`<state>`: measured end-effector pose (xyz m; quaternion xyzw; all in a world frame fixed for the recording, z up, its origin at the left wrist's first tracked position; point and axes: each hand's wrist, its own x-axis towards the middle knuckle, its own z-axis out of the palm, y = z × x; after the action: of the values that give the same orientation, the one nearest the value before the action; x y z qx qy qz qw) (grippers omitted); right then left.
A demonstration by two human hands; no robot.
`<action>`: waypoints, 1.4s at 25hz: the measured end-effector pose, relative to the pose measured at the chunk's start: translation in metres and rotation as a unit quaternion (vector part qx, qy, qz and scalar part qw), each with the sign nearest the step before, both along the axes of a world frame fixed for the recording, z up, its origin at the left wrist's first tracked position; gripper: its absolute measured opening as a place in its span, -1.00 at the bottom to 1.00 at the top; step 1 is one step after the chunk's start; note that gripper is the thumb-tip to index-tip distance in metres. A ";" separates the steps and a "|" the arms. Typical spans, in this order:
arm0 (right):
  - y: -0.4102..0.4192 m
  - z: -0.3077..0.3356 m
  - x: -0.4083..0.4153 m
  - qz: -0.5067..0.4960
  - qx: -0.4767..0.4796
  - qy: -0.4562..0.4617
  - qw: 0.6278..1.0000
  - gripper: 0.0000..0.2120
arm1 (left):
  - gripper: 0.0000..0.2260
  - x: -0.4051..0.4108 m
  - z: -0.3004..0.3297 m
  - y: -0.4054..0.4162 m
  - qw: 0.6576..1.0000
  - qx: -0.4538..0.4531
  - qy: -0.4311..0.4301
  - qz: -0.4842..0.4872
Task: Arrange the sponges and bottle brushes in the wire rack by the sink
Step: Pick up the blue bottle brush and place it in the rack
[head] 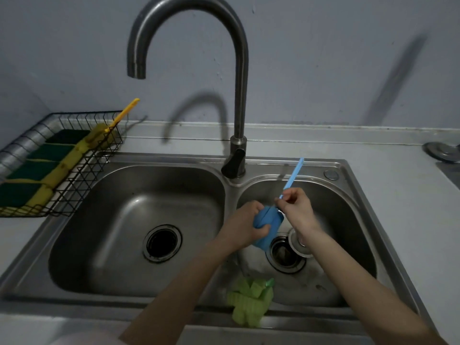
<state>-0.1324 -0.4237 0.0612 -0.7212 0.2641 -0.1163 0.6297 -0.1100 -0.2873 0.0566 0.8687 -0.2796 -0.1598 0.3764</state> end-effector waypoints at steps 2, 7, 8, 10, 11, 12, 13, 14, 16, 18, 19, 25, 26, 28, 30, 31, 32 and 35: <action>0.011 0.009 -0.002 -0.009 0.042 -0.012 0.999 -0.72 | -0.67 -0.002 0.003 0.012 0.999 -0.026 -0.004 0.024; 0.043 0.034 -0.004 0.009 0.115 -0.047 0.992 -0.74 | -0.61 -0.013 0.014 0.050 0.996 -0.063 -0.032 0.053; 0.051 0.038 -0.004 0.014 0.122 -0.050 0.991 -0.76 | -0.60 -0.014 0.016 0.059 0.995 -0.065 -0.040 0.059; 0.065 0.041 0.000 0.026 0.139 -0.062 0.988 -0.78 | -0.59 -0.015 0.020 0.077 0.994 -0.068 -0.056 0.070; 0.072 0.042 0.002 0.037 0.144 -0.064 0.987 -0.79 | -0.58 -0.015 0.022 0.086 0.993 -0.069 -0.059 0.076; 0.078 0.043 0.004 0.050 0.145 -0.063 0.986 -0.80 | -0.58 -0.014 0.023 0.095 0.992 -0.071 -0.058 0.084; 0.087 0.045 0.007 0.065 0.144 -0.060 0.986 -0.82 | -0.57 -0.015 0.024 0.107 0.991 -0.073 -0.057 0.092; 0.096 0.046 0.009 0.081 0.143 -0.058 0.985 -0.84 | -0.57 -0.014 0.026 0.116 0.991 -0.072 -0.058 0.100; 0.118 0.049 0.013 0.117 0.137 -0.051 0.982 -0.82 | -0.58 -0.014 0.026 0.139 0.989 -0.059 -0.069 0.120; 0.143 0.050 0.020 0.150 0.123 -0.043 0.980 -0.75 | -0.58 -0.012 0.026 0.165 0.985 -0.052 -0.073 0.145; 0.154 0.051 0.023 0.164 0.116 -0.042 0.979 -0.74 | -0.57 -0.011 0.027 0.176 0.984 -0.048 -0.071 0.155; 0.219 0.072 0.053 0.199 0.117 -0.063 0.971 -0.79 | -0.56 0.011 0.043 0.248 0.983 -0.036 -0.091 0.156; 0.226 0.078 0.058 0.199 0.114 -0.071 0.971 -0.79 | -0.56 0.016 0.048 0.256 0.983 -0.034 -0.102 0.151; 0.241 0.091 0.071 0.199 0.104 -0.087 0.970 -0.79 | -0.56 0.031 0.058 0.275 0.981 -0.033 -0.124 0.144; 0.256 0.101 0.081 0.204 0.086 -0.101 0.970 -0.81 | -0.57 0.045 0.068 0.291 0.980 -0.031 -0.144 0.134; 0.262 0.106 0.086 0.205 0.081 -0.109 0.969 -0.81 | -0.57 0.052 0.072 0.299 0.980 -0.033 -0.149 0.130; 0.270 0.111 0.091 0.203 0.079 -0.115 0.969 -0.80 | -0.58 0.058 0.078 0.307 0.980 -0.037 -0.153 0.125; 0.294 0.123 0.108 0.192 0.090 -0.120 0.970 -0.81 | -0.59 0.079 0.090 0.332 0.977 -0.042 -0.168 0.128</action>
<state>-0.0243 -0.1300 0.1841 -0.6797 0.0529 -0.0548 0.7295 -0.0307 0.0450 0.1466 0.8951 -0.2319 0.0497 0.3775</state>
